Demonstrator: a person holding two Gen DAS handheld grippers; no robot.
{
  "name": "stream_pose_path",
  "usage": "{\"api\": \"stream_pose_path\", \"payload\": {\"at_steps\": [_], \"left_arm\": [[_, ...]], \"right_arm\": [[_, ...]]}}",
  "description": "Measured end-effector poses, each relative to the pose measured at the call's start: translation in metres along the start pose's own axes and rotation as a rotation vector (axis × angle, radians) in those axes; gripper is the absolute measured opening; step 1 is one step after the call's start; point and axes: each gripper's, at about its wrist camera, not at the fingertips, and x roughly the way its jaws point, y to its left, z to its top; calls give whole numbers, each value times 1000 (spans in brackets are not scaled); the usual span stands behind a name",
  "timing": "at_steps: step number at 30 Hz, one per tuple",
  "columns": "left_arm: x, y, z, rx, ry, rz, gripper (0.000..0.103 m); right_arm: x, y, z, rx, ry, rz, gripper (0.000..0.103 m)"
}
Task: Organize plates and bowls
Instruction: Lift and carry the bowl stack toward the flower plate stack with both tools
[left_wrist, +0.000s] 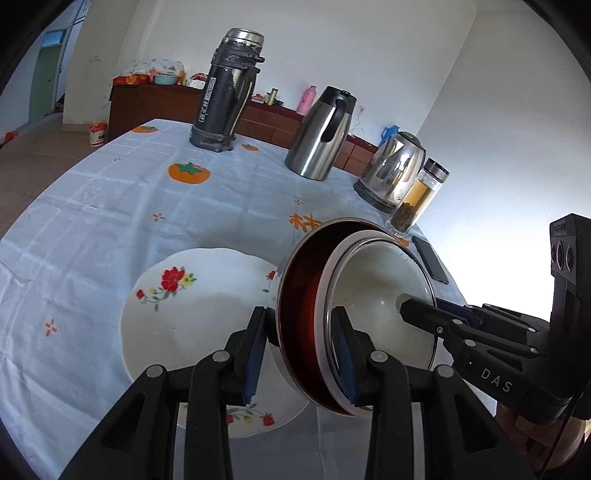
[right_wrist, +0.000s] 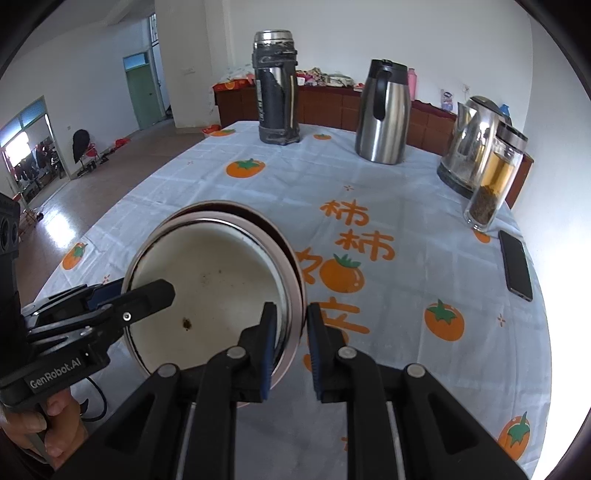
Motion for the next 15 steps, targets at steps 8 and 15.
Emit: {"api": "stream_pose_path", "payload": {"at_steps": [8,15], "left_arm": [[-7,12,-3,-17,-1,23,38],[-12,22,-4,-33,-4,31,38]], "right_arm": [[6,13,1,-27,12,14,17],[9,25,3,-54,21,16,17]]}}
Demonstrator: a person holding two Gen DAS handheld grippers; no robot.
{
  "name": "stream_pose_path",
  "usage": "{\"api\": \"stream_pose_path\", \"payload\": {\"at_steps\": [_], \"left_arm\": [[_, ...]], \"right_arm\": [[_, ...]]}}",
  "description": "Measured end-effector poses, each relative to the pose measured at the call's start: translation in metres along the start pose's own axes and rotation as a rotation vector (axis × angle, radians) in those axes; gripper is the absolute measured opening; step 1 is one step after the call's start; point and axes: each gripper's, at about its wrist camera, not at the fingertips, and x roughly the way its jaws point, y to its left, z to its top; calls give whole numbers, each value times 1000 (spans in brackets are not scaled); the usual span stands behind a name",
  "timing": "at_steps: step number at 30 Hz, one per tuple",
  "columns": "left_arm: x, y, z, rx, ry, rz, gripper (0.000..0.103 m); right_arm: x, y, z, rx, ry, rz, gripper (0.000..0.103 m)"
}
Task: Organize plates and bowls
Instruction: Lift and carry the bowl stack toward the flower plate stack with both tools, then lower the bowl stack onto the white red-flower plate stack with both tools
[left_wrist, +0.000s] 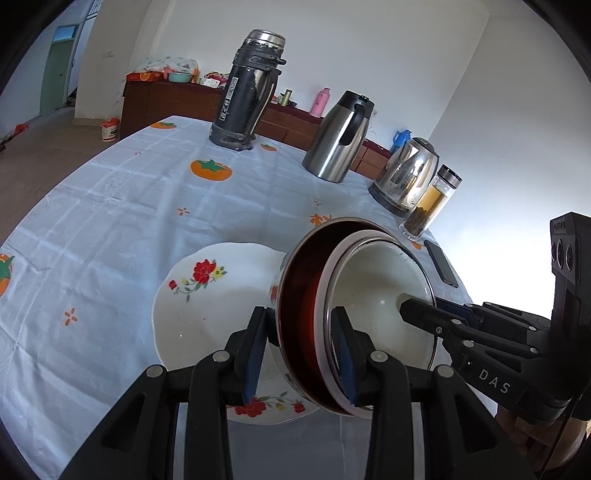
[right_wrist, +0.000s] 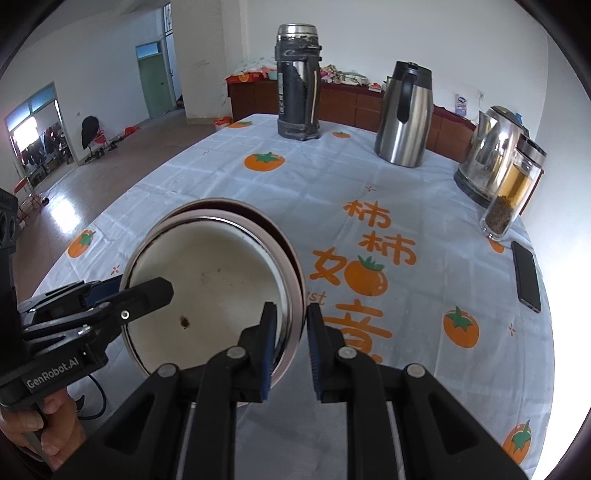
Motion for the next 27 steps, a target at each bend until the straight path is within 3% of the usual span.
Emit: {"api": "stream_pose_path", "payload": {"at_steps": [27], "left_arm": [[-2,26,-1,-53,27,23,38]], "right_arm": [[19,27,10,-87,59,-3,17]]}}
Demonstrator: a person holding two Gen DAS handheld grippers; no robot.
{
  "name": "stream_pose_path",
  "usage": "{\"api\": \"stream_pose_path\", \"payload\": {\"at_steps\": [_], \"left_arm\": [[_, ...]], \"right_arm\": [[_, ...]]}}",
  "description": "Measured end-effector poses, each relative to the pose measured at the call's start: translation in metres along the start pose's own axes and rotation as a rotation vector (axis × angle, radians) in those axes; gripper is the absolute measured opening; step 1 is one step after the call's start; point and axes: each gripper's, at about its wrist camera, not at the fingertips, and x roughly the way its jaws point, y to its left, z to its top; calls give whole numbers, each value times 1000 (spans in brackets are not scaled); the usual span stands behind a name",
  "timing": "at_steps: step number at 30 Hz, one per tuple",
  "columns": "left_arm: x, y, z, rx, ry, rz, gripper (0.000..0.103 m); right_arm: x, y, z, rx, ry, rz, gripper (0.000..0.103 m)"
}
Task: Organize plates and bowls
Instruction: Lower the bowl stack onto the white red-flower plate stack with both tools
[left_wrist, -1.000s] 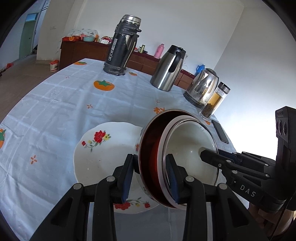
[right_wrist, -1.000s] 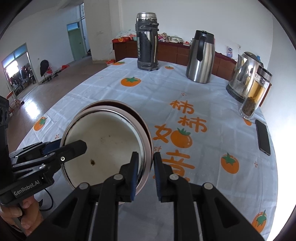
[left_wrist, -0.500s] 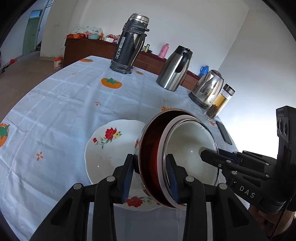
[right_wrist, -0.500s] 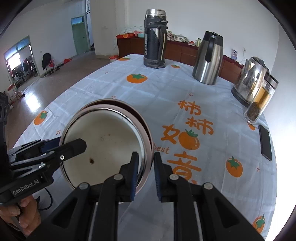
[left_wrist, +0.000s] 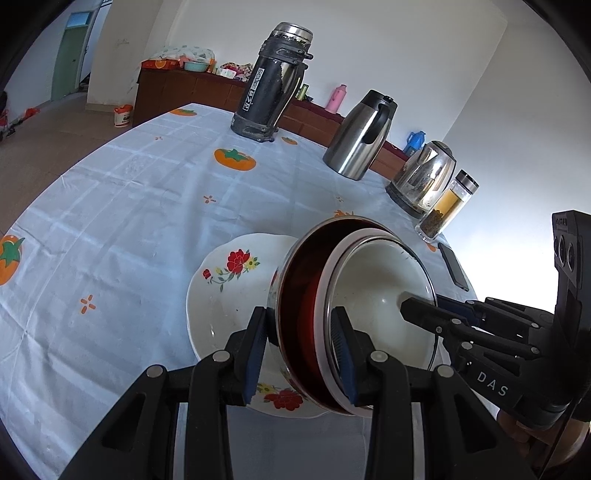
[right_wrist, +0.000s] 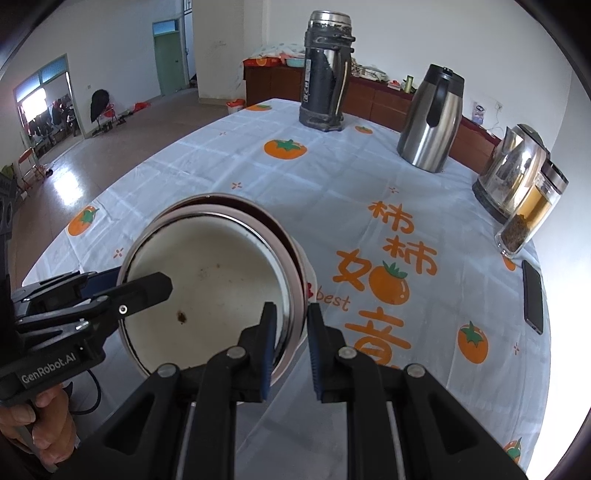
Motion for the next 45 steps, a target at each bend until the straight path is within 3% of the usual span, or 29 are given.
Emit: {"api": "stream_pose_path", "payload": {"at_steps": [29,45], "left_arm": [[17,23,2,-83,103,-39,38],[22,44,6,-172,161,-136,38]], "right_arm": [[32,10,26,-149,141,-4,18],[50,14,52,-179,171,17,24]]}}
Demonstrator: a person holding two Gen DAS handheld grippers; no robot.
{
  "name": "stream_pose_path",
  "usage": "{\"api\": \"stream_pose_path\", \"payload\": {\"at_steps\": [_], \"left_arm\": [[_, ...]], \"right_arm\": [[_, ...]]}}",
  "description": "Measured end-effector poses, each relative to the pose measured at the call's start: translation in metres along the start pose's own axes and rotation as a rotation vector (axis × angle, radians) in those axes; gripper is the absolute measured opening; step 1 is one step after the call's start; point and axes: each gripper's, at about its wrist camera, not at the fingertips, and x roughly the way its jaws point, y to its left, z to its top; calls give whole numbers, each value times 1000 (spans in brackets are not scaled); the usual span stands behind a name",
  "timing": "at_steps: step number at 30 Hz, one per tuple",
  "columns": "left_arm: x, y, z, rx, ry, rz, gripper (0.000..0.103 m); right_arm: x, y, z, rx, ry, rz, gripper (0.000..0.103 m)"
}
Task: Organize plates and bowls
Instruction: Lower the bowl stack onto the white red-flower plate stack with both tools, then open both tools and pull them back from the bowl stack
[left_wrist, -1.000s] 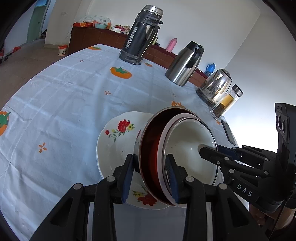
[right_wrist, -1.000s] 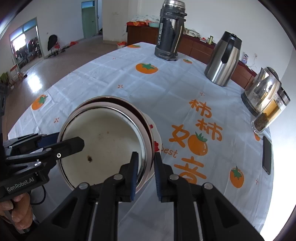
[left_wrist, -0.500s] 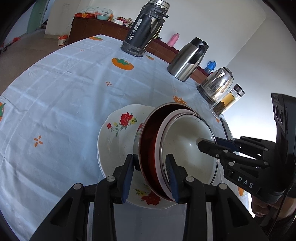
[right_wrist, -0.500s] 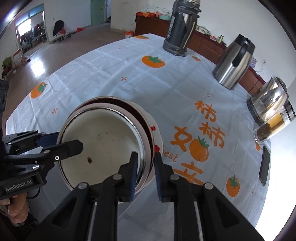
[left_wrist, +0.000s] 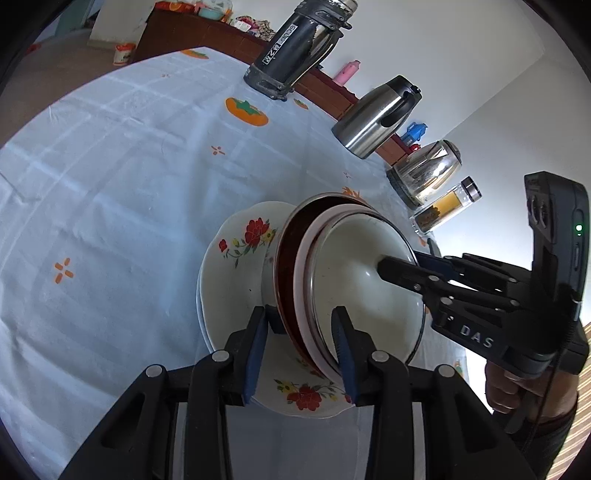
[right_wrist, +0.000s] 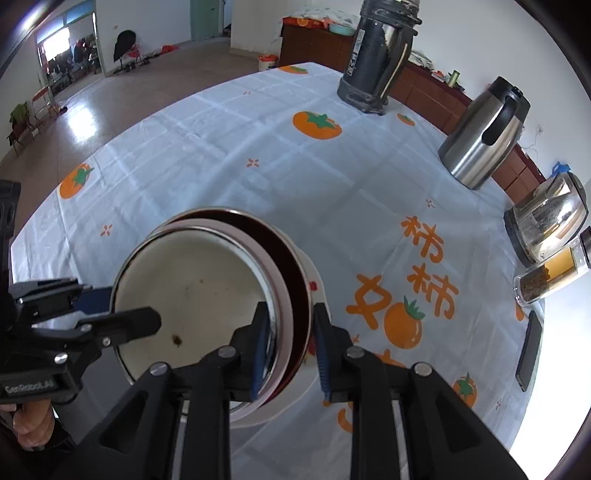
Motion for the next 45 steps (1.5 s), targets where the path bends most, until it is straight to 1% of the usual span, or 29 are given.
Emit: {"api": "stream_pose_path", "payload": {"at_steps": [5,7,9,12,14,16,19,21,23,26,28,31,33,35,37,39,41,42,44,45], "left_arm": [[-1,2,-3,-13,7,-18,39],[-1,4,-2,-15,17,-29,44],[2,8,0,-33,22,-29,49],[2,10,2,-28,8,-24,50],[2,7,1,-7,3,-15,51],[2,5,1,11,-3,-6,56],[2,3,0,29,-13,5,57],[2,2,1,39,-21,14,58],[2,-2,0,67,-36,40,58],[-2,-9,-1,115,-67,75,59],[-5,-13,-2,149,-95,99,63],[-13,-17,-3,191,-155,144,69],[-17,-18,-3,213,-189,161,69],[-21,-22,-4,241,-221,182,70],[-21,-24,-4,266,-238,203,71],[-21,-27,-5,287,-255,230,71],[-25,-29,-5,304,-296,261,71],[-27,-30,-6,309,-322,274,71],[-31,-32,-5,317,-362,292,72],[-32,-33,-4,320,-372,296,72]], "right_arm": [[6,2,6,20,-34,-2,29],[9,7,8,-7,-19,-22,29],[16,11,8,-36,27,-19,29],[24,13,6,-41,32,-23,30],[23,13,3,-35,22,-21,29],[21,13,0,-39,21,-8,29],[18,13,-5,-34,18,17,29],[16,15,-9,-42,13,16,29],[16,15,-11,-37,1,38,36],[16,12,-15,-12,-21,82,39],[16,11,-19,-3,-48,96,42],[10,9,-24,17,-93,97,57],[6,7,-28,24,-127,76,59],[3,4,-33,35,-160,77,63],[1,0,-38,58,-190,99,63],[-3,-2,-42,70,-238,75,63],[-11,-4,-45,80,-308,51,63],[-18,-6,-47,95,-364,40,63],[-32,-9,-53,126,-504,34,71],[-36,-10,-55,135,-554,29,72]]}}
